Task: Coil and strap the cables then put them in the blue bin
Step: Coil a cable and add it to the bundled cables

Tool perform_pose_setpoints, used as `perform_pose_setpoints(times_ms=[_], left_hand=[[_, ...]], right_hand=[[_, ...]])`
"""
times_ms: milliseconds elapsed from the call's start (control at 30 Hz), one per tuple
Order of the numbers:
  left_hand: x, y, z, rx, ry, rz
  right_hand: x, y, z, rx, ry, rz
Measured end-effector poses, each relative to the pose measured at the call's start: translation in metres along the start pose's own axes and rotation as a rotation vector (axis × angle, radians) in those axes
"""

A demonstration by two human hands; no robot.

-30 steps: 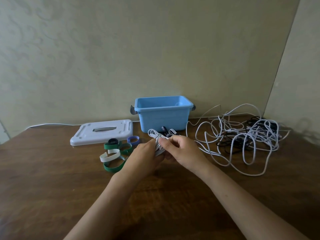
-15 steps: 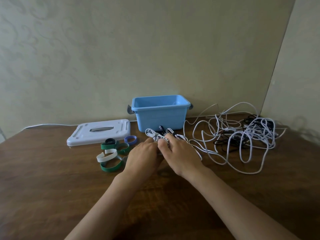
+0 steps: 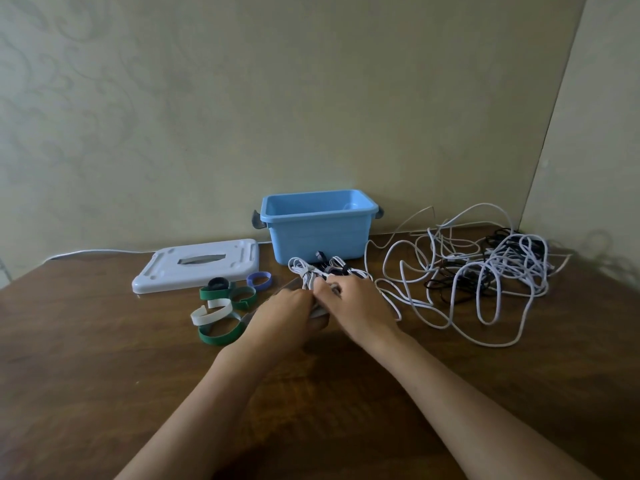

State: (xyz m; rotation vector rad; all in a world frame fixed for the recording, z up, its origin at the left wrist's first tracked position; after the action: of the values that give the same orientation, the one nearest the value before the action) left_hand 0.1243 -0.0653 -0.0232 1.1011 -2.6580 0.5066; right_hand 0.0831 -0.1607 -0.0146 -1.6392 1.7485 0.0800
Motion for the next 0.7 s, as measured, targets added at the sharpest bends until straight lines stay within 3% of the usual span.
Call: perform_pose_setpoints(times_ms=[233,300,400,533,700], left_hand=[[0.007,0.008,0.0,-0.206,0.286,-0.055],[0.009,0.01,-0.005,-0.175,0.345,-0.067],[0.012,0.008,-0.01,-0.048,0.158,-0.025],[0.017,0.01,-0.008,-0.09,0.018,-0.031],[0.036,0.017,-0.008,-0.159,-0.295,0.115]], right_hand=[[0.012,-0.006,-0.009,-0.009,-0.133,0.053],[0.014,-0.007,-0.012,-0.004,-0.172,0.074],[0.02,-0.007,-0.012,-0.009,-0.289,0.152],[0.029,-0.004,0.0,-0.083,-0.414,0.286],[0.017,-0.004,-0.002,-0.051,-0.278,0.115]])
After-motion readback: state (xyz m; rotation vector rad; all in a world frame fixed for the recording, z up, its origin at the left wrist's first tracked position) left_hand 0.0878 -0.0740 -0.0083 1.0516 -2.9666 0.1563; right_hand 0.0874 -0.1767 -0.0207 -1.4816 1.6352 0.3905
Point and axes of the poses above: each hand's wrist, its own y-axis away from the middle knuckle, its own z-axis out of the palm, x = y × z, the point moved 8 cm from there along -y, towards the middle knuckle, and after that the axes turned 6 degrees about y, right-handed, at the moved point
